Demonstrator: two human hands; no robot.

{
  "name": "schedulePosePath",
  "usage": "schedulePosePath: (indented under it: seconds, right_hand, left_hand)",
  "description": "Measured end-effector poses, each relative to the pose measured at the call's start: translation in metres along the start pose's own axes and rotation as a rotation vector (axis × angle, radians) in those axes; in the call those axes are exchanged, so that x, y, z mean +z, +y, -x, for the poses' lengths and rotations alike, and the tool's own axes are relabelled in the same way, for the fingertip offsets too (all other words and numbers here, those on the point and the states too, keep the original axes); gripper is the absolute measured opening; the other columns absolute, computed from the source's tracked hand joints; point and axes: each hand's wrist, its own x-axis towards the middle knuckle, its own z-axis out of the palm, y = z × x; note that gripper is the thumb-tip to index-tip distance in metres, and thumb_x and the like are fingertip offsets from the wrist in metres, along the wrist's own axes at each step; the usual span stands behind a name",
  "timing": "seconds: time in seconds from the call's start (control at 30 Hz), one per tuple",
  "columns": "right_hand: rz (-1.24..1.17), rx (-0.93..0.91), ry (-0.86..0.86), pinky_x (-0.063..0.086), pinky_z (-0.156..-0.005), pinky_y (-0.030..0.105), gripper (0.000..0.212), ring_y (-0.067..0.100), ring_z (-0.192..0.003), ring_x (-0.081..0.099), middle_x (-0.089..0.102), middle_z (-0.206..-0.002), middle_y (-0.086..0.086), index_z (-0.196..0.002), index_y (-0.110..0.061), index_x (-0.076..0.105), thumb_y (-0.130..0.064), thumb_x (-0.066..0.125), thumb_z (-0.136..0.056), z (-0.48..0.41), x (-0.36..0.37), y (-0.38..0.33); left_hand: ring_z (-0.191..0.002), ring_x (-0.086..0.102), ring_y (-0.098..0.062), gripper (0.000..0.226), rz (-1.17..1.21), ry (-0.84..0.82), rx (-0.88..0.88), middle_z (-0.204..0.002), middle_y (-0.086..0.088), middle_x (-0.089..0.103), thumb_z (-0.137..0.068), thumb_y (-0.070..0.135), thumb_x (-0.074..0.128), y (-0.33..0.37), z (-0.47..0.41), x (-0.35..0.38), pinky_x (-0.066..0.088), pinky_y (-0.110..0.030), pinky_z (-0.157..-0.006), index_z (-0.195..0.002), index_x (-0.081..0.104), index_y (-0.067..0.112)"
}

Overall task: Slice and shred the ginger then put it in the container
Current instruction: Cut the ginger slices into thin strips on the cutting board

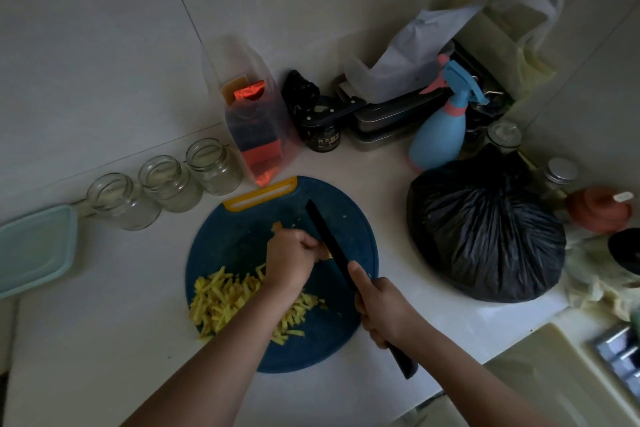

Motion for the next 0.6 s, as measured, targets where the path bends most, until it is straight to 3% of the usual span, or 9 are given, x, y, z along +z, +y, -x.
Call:
schedulePosePath:
  seconds: [0.27,0.43,0.6]
  right_hand:
    - [0.116,0.037,-0.01,0.032,-0.039,0.022,0.061,0.011,-0.036,0.038,0.042,-0.056,0.003,-0.069,-0.015,0.042,-0.069,0.027,-0.093,-0.006,0.006,-0.01]
    - [0.231,-0.061,0.065,0.04,-0.057,0.028,0.064,0.011,-0.047,0.044,0.046,-0.056,0.002,-0.062,-0.015,0.045,-0.065,0.025,-0.096,-0.02,0.015,-0.02]
    - [-0.075,0.047,0.002,0.027,-0.039,0.021,0.06,0.012,-0.034,0.031,0.034,-0.044,-0.003,-0.059,-0.017,0.035,-0.067,0.035,-0.093,-0.02,0.006,-0.021]
  left_hand:
    - [-0.059,0.049,0.002,0.014,0.0,-0.004,-0.014,-0.062,0.007,0.056,-0.077,0.006,0.077,-0.002,-0.005,0.001,0.035,0.002,-0.054,-0.068,0.066,0.01]
    - [-0.065,0.052,-0.001,0.005,0.012,0.015,-0.032,-0.068,0.005,0.059,-0.079,0.006,0.075,-0.004,-0.007,0.001,0.037,0.003,-0.057,-0.079,0.071,0.007]
    - [-0.064,0.063,-0.006,0.004,0.095,0.014,-0.046,-0.074,-0.001,0.069,-0.08,0.01,0.076,-0.014,-0.003,0.002,0.051,-0.016,-0.067,-0.082,0.073,0.01]
